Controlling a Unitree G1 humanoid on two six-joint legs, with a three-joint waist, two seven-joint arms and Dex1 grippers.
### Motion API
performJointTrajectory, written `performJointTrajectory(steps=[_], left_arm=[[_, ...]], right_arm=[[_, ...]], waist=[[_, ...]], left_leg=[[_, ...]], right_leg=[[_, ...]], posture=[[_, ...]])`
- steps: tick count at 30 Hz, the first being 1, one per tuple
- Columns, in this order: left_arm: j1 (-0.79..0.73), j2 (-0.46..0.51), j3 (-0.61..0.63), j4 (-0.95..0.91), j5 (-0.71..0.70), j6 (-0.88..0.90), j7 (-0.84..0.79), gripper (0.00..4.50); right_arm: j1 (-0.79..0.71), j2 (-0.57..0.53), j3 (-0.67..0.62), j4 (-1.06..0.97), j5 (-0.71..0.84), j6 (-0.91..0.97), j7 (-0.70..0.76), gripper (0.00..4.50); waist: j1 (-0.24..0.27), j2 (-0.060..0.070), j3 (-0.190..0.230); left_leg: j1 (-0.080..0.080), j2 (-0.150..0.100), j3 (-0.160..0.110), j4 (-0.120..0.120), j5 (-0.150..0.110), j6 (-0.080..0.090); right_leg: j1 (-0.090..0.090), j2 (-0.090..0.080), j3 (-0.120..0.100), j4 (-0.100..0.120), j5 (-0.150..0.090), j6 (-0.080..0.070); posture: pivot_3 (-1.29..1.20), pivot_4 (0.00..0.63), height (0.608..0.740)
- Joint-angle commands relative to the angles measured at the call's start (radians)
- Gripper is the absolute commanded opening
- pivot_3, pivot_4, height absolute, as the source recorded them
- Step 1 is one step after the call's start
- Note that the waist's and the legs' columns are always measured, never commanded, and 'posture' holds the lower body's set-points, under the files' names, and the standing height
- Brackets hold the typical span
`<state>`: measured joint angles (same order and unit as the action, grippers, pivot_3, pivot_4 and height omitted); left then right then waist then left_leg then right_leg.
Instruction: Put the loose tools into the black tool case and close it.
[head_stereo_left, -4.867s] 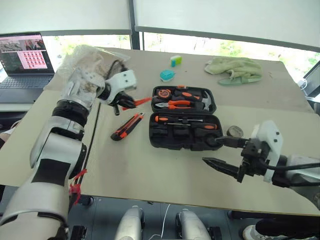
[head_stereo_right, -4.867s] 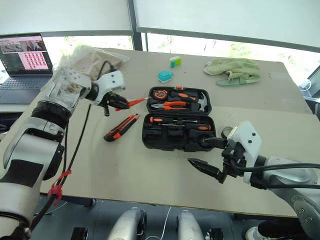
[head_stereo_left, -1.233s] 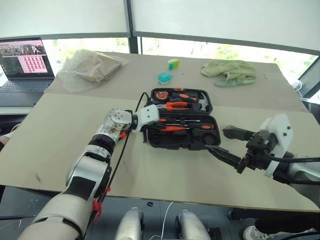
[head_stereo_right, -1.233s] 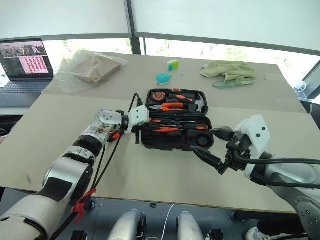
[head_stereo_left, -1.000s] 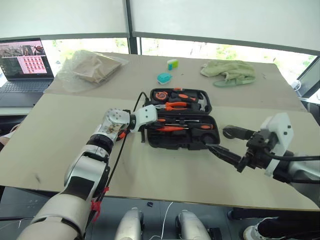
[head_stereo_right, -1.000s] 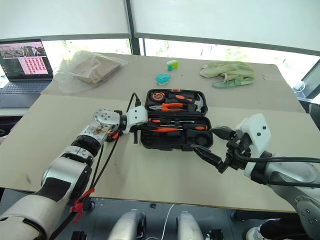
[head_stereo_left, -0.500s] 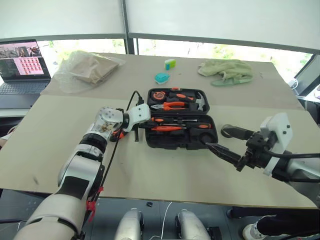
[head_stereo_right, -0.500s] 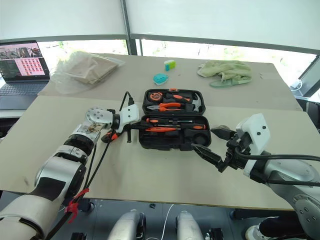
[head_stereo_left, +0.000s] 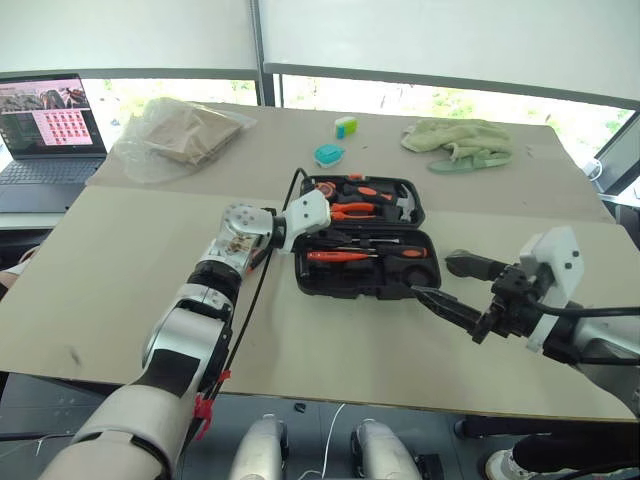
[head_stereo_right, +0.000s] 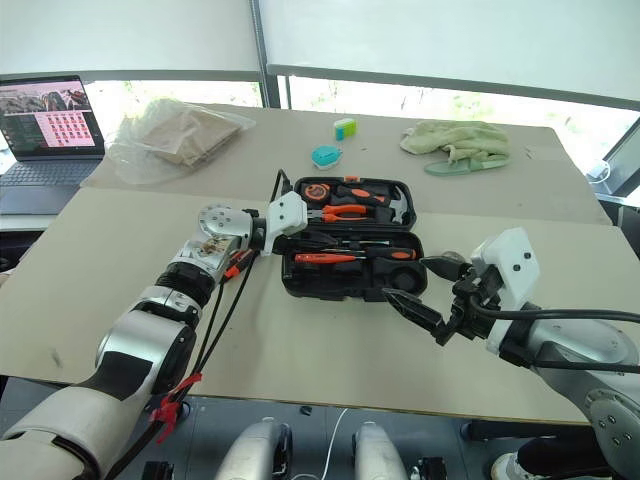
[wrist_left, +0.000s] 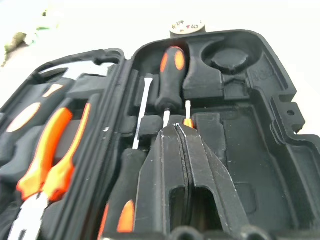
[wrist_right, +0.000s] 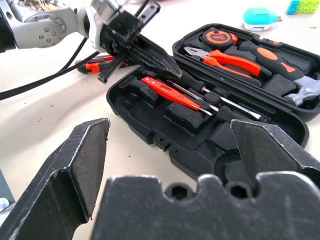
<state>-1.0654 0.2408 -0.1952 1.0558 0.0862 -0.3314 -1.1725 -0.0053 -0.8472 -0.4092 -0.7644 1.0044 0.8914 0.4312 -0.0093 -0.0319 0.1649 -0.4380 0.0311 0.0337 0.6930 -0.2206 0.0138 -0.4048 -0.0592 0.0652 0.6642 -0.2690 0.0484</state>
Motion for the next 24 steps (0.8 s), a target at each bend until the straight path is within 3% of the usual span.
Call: performJointTrajectory(steps=[1,10,21,24], left_arm=[[0.0,-0.003,-0.037,0.035,0.055,-0.046,0.049,0.04],[-0.011,0.009,-0.084,0.107,0.125,-0.039,0.093,0.04],[0.03,0.037,-0.115,0.124,0.141,-0.024,0.026,0.04],[0.041,0.055,-0.127,0.123,0.15,-0.026,0.01,0.04]], right_arm=[[-0.006,0.001,-0.02,-0.021,0.01,-0.024,-0.008,4.5],[-0.003,0.006,-0.024,-0.032,0.025,-0.02,-0.026,4.5],[0.0,0.006,-0.018,-0.038,0.028,-0.024,-0.033,4.5],[0.005,0.006,-0.018,-0.041,0.027,-0.025,-0.03,4.5]], waist=[[-0.001,0.0,0.0],[0.0,0.0,0.0],[-0.003,0.001,-0.002],[-0.006,0.001,-0.002]], left_leg=[[0.0,0.0,0.0,0.0,0.0,0.0],[0.002,0.0,-0.001,0.001,0.0,0.0],[0.004,0.0,-0.001,0.0,0.0,0.0],[0.011,0.0,0.0,-0.001,0.0,0.0]], right_leg=[[0.0,0.0,0.0,0.0,0.0,0.0],[0.002,0.0,0.0,0.0,0.0,0.0],[0.004,0.0,0.0,0.0,0.0,0.0],[0.01,0.0,0.0,-0.001,0.0,0.0]], posture=[[0.0,0.15,0.74],[0.0,0.15,0.74],[0.0,0.15,0.74],[0.0,0.15,0.74]])
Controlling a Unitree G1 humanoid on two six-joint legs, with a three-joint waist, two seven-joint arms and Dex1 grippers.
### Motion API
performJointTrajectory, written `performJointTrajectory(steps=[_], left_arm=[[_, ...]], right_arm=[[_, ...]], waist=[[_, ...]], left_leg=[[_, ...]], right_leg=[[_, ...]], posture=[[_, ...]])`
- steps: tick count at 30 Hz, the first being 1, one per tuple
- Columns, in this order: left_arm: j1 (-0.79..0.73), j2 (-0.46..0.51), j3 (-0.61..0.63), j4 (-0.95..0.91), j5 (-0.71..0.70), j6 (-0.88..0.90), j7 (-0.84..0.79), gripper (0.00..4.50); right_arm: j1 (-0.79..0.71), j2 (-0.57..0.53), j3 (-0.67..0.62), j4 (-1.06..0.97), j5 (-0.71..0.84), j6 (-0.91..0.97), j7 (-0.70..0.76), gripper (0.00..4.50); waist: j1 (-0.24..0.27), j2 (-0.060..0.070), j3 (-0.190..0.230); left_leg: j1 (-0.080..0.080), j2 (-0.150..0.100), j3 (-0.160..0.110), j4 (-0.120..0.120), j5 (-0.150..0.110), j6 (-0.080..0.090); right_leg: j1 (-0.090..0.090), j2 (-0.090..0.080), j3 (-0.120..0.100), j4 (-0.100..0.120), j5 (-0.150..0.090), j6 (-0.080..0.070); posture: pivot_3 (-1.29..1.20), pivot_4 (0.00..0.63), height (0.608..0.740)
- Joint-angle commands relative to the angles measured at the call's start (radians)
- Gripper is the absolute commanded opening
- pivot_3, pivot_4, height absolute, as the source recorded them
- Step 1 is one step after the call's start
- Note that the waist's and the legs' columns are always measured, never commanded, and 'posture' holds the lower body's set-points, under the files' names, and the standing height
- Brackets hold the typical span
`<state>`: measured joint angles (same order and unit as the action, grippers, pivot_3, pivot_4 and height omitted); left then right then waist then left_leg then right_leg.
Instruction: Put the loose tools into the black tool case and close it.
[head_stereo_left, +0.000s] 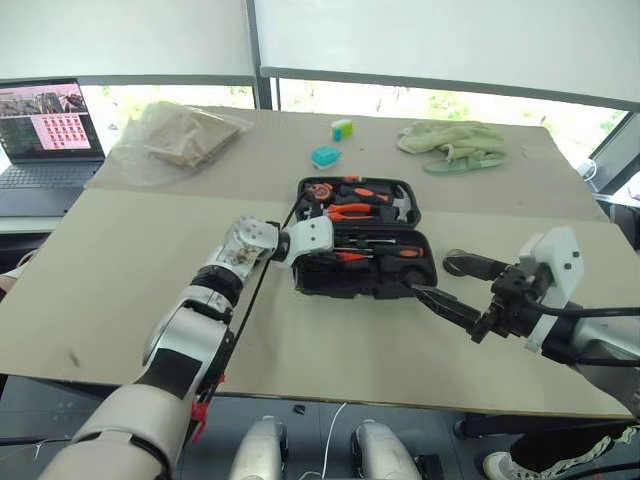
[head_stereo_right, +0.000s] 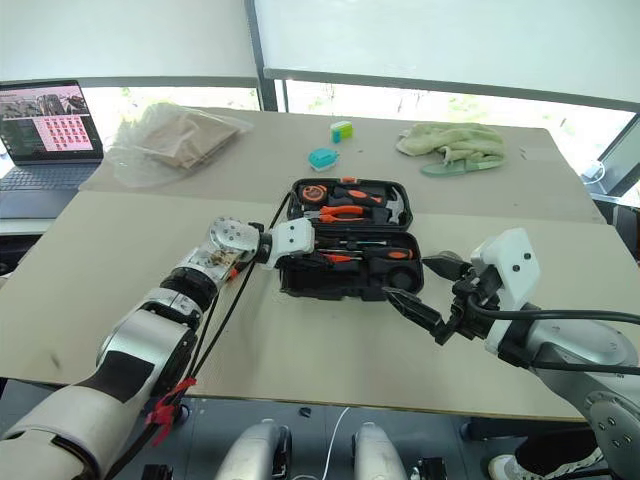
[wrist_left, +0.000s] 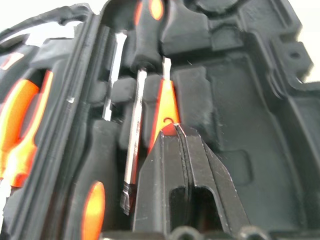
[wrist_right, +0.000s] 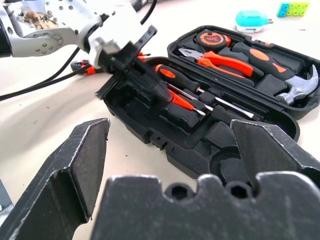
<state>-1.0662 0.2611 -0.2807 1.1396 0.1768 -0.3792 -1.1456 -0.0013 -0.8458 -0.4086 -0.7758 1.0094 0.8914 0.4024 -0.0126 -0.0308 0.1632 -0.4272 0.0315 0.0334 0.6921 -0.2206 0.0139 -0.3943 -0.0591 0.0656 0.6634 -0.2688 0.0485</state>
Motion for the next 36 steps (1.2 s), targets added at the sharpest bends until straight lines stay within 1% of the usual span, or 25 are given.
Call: performJointTrajectory(steps=[1,3,6,12,15,21,28,36], left_arm=[[0.044,0.038,-0.045,0.041,0.063,0.024,-0.015,0.04],[0.042,0.041,-0.042,0.045,0.061,0.036,-0.005,0.04],[0.03,0.041,-0.023,0.051,0.045,0.057,0.001,0.04],[0.003,0.02,0.08,-0.021,-0.104,0.128,-0.178,0.04],[-0.033,0.001,0.128,-0.055,-0.16,0.205,-0.187,0.04],[-0.048,-0.015,0.111,0.002,-0.1,0.136,-0.043,0.04],[-0.045,-0.031,0.086,0.042,-0.054,0.082,0.018,0.04],[-0.042,-0.027,0.076,0.067,-0.026,0.061,0.026,0.04]], right_arm=[[0.001,0.004,-0.018,-0.03,0.022,-0.025,-0.001,4.5],[0.001,0.004,-0.018,-0.03,0.022,-0.026,-0.001,4.5],[0.003,0.004,-0.017,-0.032,0.019,-0.028,0.002,4.5],[0.0,0.005,-0.012,-0.03,0.013,-0.032,0.004,4.5],[-0.002,0.009,-0.007,-0.03,0.012,-0.033,0.0,4.5],[-0.007,0.015,-0.004,-0.033,0.011,-0.032,-0.004,4.5],[0.001,0.019,-0.015,-0.04,0.02,-0.029,-0.014,4.5],[-0.001,0.021,-0.018,-0.041,0.037,-0.025,-0.035,4.5]], waist=[[-0.005,0.0,0.0],[-0.009,0.001,-0.001],[-0.009,0.001,-0.002],[-0.013,0.001,-0.002],[-0.008,0.001,-0.002],[0.004,0.0,-0.001],[0.003,0.0,-0.001],[0.002,0.0,-0.001]], left_leg=[[0.002,0.0,0.0,-0.001,0.0,0.0],[0.006,0.001,0.001,-0.004,0.0,0.0],[0.007,0.001,0.001,-0.005,0.0,0.0],[0.006,0.001,0.001,-0.006,0.0,0.0],[0.003,0.001,0.001,-0.006,0.0,0.0],[-0.008,-0.001,0.001,-0.006,0.0,0.0],[-0.009,-0.001,0.0,-0.006,0.0,0.0],[-0.009,-0.001,0.0,-0.006,0.0,0.0]], right_leg=[[0.002,0.0,0.0,-0.001,0.0,0.0],[0.005,0.0,0.001,-0.002,0.0,0.0],[0.005,0.001,0.002,-0.002,0.0,0.0],[0.003,0.001,0.002,-0.002,0.0,0.0],[0.0,0.001,0.002,-0.003,0.0,0.0],[-0.009,0.0,0.002,-0.003,0.0,0.0],[-0.01,0.0,0.002,-0.005,0.0,0.0],[-0.01,0.0,0.002,-0.005,0.0,0.0]], posture=[[0.0,0.15,0.74],[0.0,0.15,0.74],[0.0,0.15,0.74],[0.0,0.15,0.74],[0.0,0.15,0.74],[0.0,0.15,0.74],[0.0,0.15,0.74],[0.0,0.15,0.74]])
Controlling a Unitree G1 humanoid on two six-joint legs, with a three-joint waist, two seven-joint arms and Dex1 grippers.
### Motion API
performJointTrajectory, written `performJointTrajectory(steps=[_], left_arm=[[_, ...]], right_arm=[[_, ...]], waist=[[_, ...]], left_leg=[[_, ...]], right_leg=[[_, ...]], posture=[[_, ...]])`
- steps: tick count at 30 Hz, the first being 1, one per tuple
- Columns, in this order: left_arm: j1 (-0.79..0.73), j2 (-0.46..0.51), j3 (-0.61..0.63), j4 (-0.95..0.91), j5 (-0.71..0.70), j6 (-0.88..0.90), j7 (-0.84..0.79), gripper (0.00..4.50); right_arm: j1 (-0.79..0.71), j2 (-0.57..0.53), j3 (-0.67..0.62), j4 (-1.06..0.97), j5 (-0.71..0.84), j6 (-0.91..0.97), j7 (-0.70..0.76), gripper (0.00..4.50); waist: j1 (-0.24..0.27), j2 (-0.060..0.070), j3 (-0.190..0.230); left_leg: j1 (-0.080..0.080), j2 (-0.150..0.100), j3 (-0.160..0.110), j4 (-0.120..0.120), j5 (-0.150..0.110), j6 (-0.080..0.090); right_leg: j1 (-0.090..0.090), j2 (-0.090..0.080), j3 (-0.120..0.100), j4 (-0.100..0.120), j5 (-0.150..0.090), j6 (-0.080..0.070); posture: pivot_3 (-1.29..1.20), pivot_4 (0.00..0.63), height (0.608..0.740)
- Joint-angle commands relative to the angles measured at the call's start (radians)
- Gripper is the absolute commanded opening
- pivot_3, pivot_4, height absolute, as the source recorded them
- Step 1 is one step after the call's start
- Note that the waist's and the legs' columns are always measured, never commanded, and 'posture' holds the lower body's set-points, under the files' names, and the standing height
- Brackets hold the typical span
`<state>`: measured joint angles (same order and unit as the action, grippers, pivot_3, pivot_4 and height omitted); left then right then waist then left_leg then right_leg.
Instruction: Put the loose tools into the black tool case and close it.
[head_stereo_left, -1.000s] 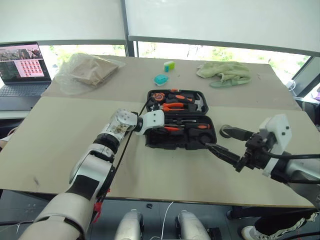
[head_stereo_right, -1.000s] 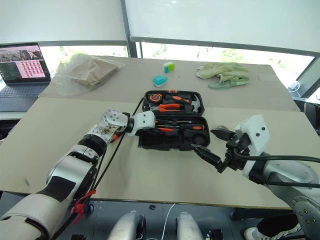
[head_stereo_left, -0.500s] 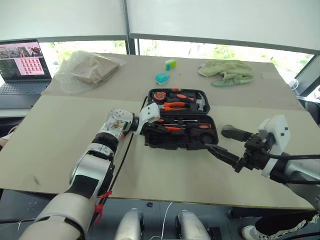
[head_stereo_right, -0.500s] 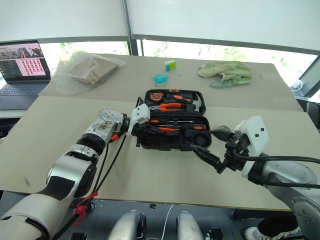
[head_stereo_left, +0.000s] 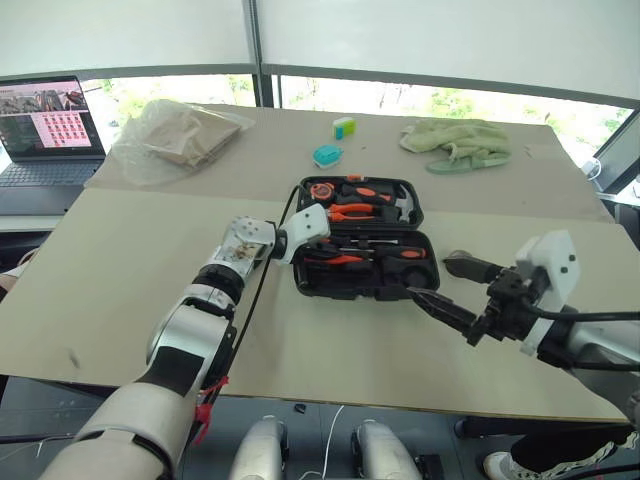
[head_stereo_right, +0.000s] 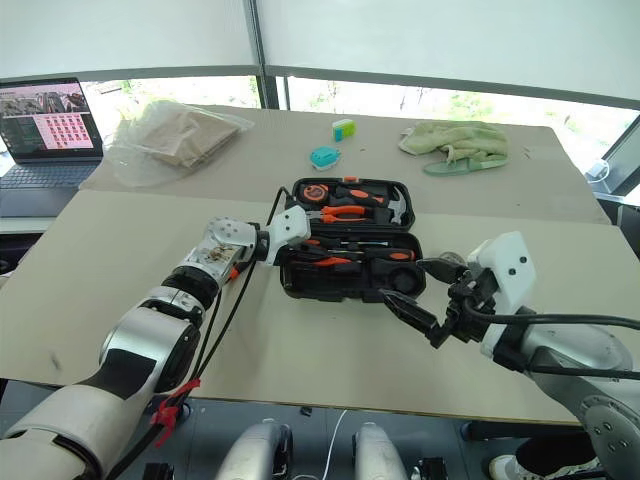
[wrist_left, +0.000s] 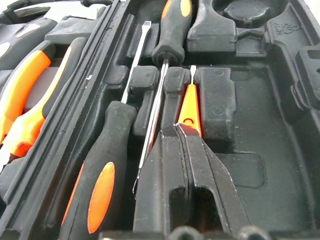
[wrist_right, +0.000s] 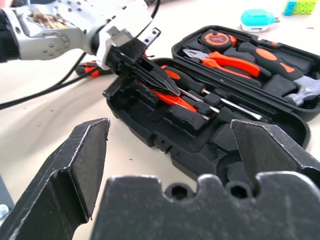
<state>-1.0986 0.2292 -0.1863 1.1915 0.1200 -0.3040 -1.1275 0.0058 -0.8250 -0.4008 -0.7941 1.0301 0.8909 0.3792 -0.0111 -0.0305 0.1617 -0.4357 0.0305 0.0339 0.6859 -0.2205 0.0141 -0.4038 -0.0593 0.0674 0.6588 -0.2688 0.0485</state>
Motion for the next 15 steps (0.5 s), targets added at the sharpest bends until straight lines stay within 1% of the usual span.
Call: performJointTrajectory(steps=[1,4,6,9,11,12,14,15], left_arm=[[-0.008,0.007,-0.017,0.015,0.03,-0.015,0.008,0.04],[-0.015,0.017,0.001,0.005,0.011,-0.01,0.003,0.04],[-0.027,0.048,0.044,-0.03,-0.037,0.02,-0.025,0.04],[-0.027,0.124,0.115,-0.131,-0.125,0.141,-0.11,0.76],[0.007,0.183,0.142,-0.25,-0.171,0.245,-0.158,1.56],[0.042,0.231,0.159,-0.344,-0.2,0.33,-0.185,1.94],[0.113,0.324,0.186,-0.522,-0.255,0.491,-0.233,2.55],[0.145,0.356,0.194,-0.597,-0.278,0.556,-0.242,2.98]], right_arm=[[-0.01,-0.001,-0.026,-0.021,0.018,-0.025,-0.013,4.5],[-0.021,-0.005,-0.021,-0.009,0.017,-0.027,-0.014,4.5],[-0.042,-0.013,-0.005,0.01,0.0,-0.029,-0.005,4.5],[-0.075,-0.034,0.023,0.041,-0.035,-0.033,0.028,4.5],[-0.088,-0.051,0.042,0.06,-0.066,-0.042,0.061,4.5],[-0.096,-0.058,0.055,0.072,-0.08,-0.048,0.08,4.5],[-0.11,-0.067,0.074,0.092,-0.1,-0.057,0.113,4.5],[-0.112,-0.069,0.079,0.098,-0.109,-0.062,0.125,4.5]], waist=[[0.0,0.0,0.0],[0.0,0.0,0.0],[-0.001,0.0,0.0],[-0.009,-0.001,0.001],[-0.012,-0.001,0.001],[-0.011,-0.001,0.001],[-0.015,0.0,0.001],[-0.017,0.0,0.001]], left_leg=[[0.0,0.0,0.0,0.0,0.0,0.0],[0.0,0.0,0.0,0.0,0.0,0.0],[0.0,0.0,0.0,0.0,0.0,0.0],[0.0,0.001,0.0,0.0,0.0,0.0],[-0.001,0.002,0.0,0.0,0.0,0.0],[-0.001,0.002,0.0,-0.001,0.0,0.0],[-0.001,0.002,0.0,-0.002,0.0,0.0],[-0.001,0.002,0.0,-0.002,0.0,0.0]], right_leg=[[0.0,0.0,0.0,0.0,0.0,0.0],[0.0,0.0,0.0,0.0,0.0,0.0],[0.0,0.0,0.0,0.0,0.0,0.0],[-0.001,0.0,0.0,0.001,0.0,0.0],[-0.003,0.001,0.0,0.002,0.0,0.0],[-0.004,0.001,0.0,0.002,0.0,0.0],[-0.004,0.001,0.0,0.002,0.0,0.0],[-0.004,0.001,0.0,0.002,0.0,0.0]], posture=[[0.0,0.15,0.74],[0.0,0.15,0.74],[0.0,0.15,0.74],[0.0,0.15,0.74],[0.0,0.15,0.74],[0.0,0.15,0.74],[0.0,0.15,0.74],[0.0,0.15,0.74]])
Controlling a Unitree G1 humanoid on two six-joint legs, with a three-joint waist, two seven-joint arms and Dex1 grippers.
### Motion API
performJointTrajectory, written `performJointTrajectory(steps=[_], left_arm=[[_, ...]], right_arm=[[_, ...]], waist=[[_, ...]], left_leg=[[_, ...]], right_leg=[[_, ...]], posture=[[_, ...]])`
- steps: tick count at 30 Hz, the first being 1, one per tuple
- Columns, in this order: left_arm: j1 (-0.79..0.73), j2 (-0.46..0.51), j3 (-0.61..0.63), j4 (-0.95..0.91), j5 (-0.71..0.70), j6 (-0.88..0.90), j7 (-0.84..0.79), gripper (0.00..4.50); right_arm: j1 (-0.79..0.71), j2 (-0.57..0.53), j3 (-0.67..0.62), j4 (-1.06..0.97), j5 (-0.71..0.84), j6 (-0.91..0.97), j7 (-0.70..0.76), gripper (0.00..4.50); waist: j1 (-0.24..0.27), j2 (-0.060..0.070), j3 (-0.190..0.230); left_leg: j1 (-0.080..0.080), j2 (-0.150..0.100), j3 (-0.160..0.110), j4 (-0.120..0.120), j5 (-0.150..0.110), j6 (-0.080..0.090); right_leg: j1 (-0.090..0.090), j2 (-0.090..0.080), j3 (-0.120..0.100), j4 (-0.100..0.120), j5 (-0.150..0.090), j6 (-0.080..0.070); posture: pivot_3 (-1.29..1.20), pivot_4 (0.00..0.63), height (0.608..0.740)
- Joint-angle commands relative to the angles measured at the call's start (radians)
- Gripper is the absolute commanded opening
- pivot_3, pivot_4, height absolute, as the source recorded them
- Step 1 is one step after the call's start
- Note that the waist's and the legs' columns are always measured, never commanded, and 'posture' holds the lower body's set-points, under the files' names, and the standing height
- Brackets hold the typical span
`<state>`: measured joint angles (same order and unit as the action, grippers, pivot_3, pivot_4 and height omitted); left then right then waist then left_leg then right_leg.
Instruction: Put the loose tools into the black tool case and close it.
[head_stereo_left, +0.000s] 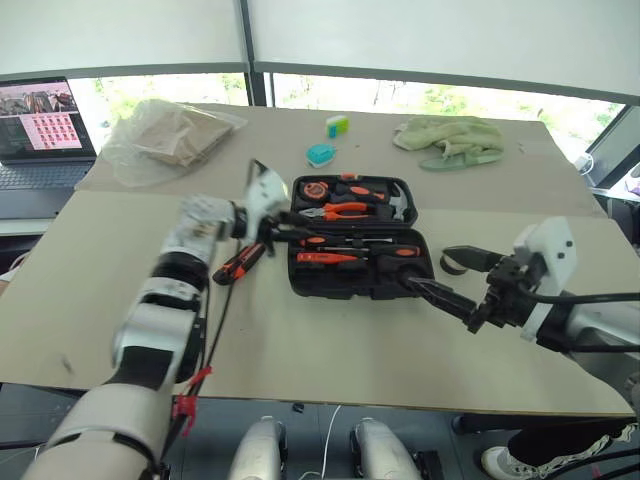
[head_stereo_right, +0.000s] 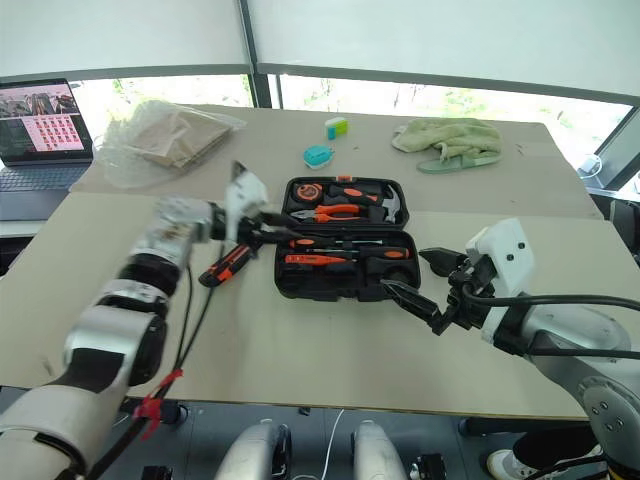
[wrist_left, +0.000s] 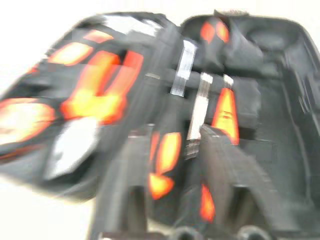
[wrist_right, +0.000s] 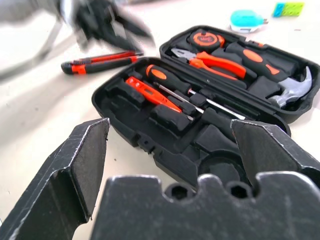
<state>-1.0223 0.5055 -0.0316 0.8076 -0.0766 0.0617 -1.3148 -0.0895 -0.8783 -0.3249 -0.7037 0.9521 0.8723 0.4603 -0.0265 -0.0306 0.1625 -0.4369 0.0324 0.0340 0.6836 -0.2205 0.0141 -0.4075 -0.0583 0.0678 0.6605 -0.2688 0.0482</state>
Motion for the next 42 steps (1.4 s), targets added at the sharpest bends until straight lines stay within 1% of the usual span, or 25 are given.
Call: performJointTrajectory(steps=[1,2,3,4,5,7,9,11,15,17,19,21,22,24,25,26,30,35,38,40,42], left_arm=[[0.105,0.118,0.05,-0.287,-0.104,0.251,-0.064,3.3],[0.151,0.174,0.07,-0.361,-0.13,0.317,-0.075,3.66],[0.244,0.266,0.106,-0.437,-0.136,0.359,-0.094,4.02],[0.312,0.333,0.131,-0.492,-0.142,0.388,-0.103,4.41],[0.396,0.403,0.163,-0.527,-0.139,0.396,-0.107,4.47],[0.503,0.486,0.204,-0.551,-0.13,0.392,-0.083,4.47],[0.556,0.527,0.225,-0.568,-0.132,0.396,-0.051,4.47],[0.558,0.535,0.223,-0.589,-0.142,0.431,-0.019,4.47],[0.488,0.507,0.159,-0.663,-0.151,0.554,0.034,4.47],[0.397,0.473,0.081,-0.697,-0.132,0.686,0.08,4.47],[0.312,0.453,-0.015,-0.723,-0.111,0.806,0.091,4.47],[0.238,0.416,-0.094,-0.716,-0.097,0.882,0.11,4.47],[0.202,0.393,-0.138,-0.69,-0.067,0.894,0.135,4.47],[0.148,0.346,-0.208,-0.62,-0.009,0.866,0.184,4.47],[0.128,0.315,-0.221,-0.586,-0.011,0.849,0.186,4.47],[0.104,0.287,-0.24,-0.555,-0.013,0.872,0.188,4.47],[0.057,0.227,-0.334,-0.43,0.072,0.811,0.241,4.47],[0.034,0.134,-0.39,-0.275,0.117,0.753,0.263,4.47],[0.046,0.112,-0.411,-0.216,0.156,0.702,0.273,4.47],[0.052,0.103,-0.404,-0.195,0.17,0.676,0.291,4.47],[0.055,0.091,-0.384,-0.17,0.171,0.656,0.313,3.95]], right_arm=[[-0.021,-0.018,0.008,0.013,-0.041,-0.048,0.057,4.5],[-0.028,-0.02,0.014,0.023,-0.046,-0.05,0.072,4.5],[-0.04,-0.026,0.019,0.037,-0.046,-0.055,0.102,4.5],[-0.05,-0.029,0.023,0.047,-0.046,-0.058,0.124,4.5],[-0.064,-0.031,0.028,0.061,-0.045,-0.062,0.146,4.5],[-0.082,-0.035,0.04,0.081,-0.049,-0.07,0.18,4.5],[-0.096,-0.035,0.055,0.095,-0.058,-0.076,0.205,4.5],[-0.107,-0.029,0.067,0.106,-0.063,-0.078,0.22,4.5],[-0.131,-0.013,0.099,0.118,-0.087,-0.082,0.233,4.5],[-0.138,-0.009,0.106,0.118,-0.089,-0.08,0.235,4.5],[-0.138,-0.008,0.103,0.111,-0.081,-0.072,0.239,4.5],[-0.13,-0.009,0.098,0.099,-0.071,-0.065,0.242,4.5],[-0.125,-0.008,0.097,0.091,-0.07,-0.064,0.241,4.5],[-0.119,-0.005,0.097,0.078,-0.068,-0.061,0.232,4.5],[-0.116,-0.003,0.095,0.071,-0.064,-0.058,0.225,4.5],[-0.113,0.001,0.092,0.063,-0.057,-0.054,0.217,4.5],[-0.1,0.011,0.088,0.038,-0.041,-0.047,0.192,4.5],[-0.101,0.026,0.092,0.013,-0.034,-0.04,0.156,4.5],[-0.102,0.025,0.094,0.005,-0.049,-0.04,0.146,4.5],[-0.098,0.022,0.093,0.002,-0.049,-0.038,0.145,4.5],[-0.094,0.019,0.091,0.0,-0.054,-0.039,0.143,4.5]], waist=[[0.0,0.0,0.0],[0.0,0.0,0.0],[0.001,0.0,0.0],[-0.007,0.001,0.0],[-0.013,0.0,0.001],[-0.017,-0.001,0.001],[-0.008,-0.001,0.001],[0.017,-0.001,0.002],[0.041,-0.002,0.002],[0.044,-0.002,0.002],[0.042,-0.002,0.002],[0.036,-0.002,0.002],[0.035,-0.002,0.002],[0.029,-0.002,0.002],[0.024,-0.002,0.002],[0.021,-0.002,0.002],[0.013,-0.003,0.002],[0.014,-0.003,0.002],[0.021,-0.002,0.002],[0.023,-0.002,0.002],[0.024,0.0,0.001]], left_leg=[[0.0,0.0,0.0,-0.001,0.0,0.0],[0.0,0.0,0.0,-0.001,0.0,0.0],[0.0,0.0,0.0,-0.001,0.0,0.0],[0.0,0.0,0.0,-0.001,0.0,0.0],[0.001,0.002,0.001,-0.001,0.0,0.0],[0.002,0.002,0.0,-0.003,0.0,0.0],[0.004,0.003,0.001,-0.004,0.0,0.0],[0.005,0.002,0.0,-0.003,0.001,0.0],[0.005,0.001,0.002,-0.002,0.002,0.001],[0.004,0.001,0.004,-0.002,0.002,0.001],[0.003,0.0,0.006,-0.002,0.002,0.001],[0.002,-0.001,0.005,-0.002,0.002,0.001],[0.002,-0.001,0.005,-0.002,0.002,0.001],[0.002,-0.001,0.005,-0.003,0.002,0.001],[0.002,-0.001,0.005,-0.003,0.002,0.001],[0.002,-0.001,0.004,-0.003,0.002,0.001],[0.002,-0.001,0.002,-0.003,0.002,0.001],[0.001,-0.001,0.002,-0.003,0.002,0.001],[0.001,-0.002,0.002,-0.002,0.002,0.001],[0.006,-0.002,0.002,-0.002,0.002,0.001],[0.007,-0.002,0.002,-0.002,0.002,0.001]], right_leg=[[0.0,0.0,0.0,-0.001,0.0,0.0],[0.0,0.0,0.0,-0.001,0.0,0.0],[0.0,-0.001,0.0,-0.001,0.0,0.0],[0.0,-0.001,0.0,-0.001,0.0,0.0],[-0.001,-0.001,0.0,-0.001,0.0,0.0],[-0.001,-0.001,0.0,-0.001,0.0,-0.001],[0.001,-0.001,0.0,0.0,-0.001,-0.002],[0.003,-0.003,-0.003,0.0,-0.001,-0.002],[0.004,-0.004,-0.003,-0.002,-0.001,-0.002],[0.004,-0.004,-0.003,-0.002,-0.001,-0.002],[0.004,-0.003,-0.003,-0.002,-0.001,-0.002],[0.003,-0.001,-0.002,-0.002,-0.001,-0.002],[0.003,-0.001,-0.002,-0.001,-0.001,-0.002],[0.001,0.0,-0.002,-0.001,-0.001,-0.002],[0.002,0.0,-0.001,-0.001,-0.001,-0.002],[0.001,0.0,-0.001,0.0,-0.001,-0.002],[0.001,0.0,-0.001,0.001,-0.001,-0.002],[-0.001,0.0,0.0,0.001,-0.001,-0.002],[0.0,-0.001,0.0,0.001,-0.001,-0.002],[0.004,-0.001,0.0,0.001,-0.001,-0.002],[0.006,-0.001,0.0,0.002,-0.001,-0.002]], posture=[[0.0,0.15,0.74],[0.0,0.15,0.74],[0.0,0.15,0.74],[0.0,0.15,0.74],[0.0,0.15,0.74],[0.0,0.15,0.74],[0.0,0.15,0.74],[0.0,0.15,0.74],[0.0,0.15,0.74],[0.0,0.15,0.74],[0.0,0.15,0.74],[0.0,0.15,0.74],[0.0,0.15,0.74],[0.0,0.15,0.74],[0.0,0.15,0.74],[0.0,0.15,0.74],[0.0,0.15,0.74],[0.0,0.15,0.74],[0.0,0.15,0.74],[0.0,0.15,0.74],[0.0,0.15,0.74]])
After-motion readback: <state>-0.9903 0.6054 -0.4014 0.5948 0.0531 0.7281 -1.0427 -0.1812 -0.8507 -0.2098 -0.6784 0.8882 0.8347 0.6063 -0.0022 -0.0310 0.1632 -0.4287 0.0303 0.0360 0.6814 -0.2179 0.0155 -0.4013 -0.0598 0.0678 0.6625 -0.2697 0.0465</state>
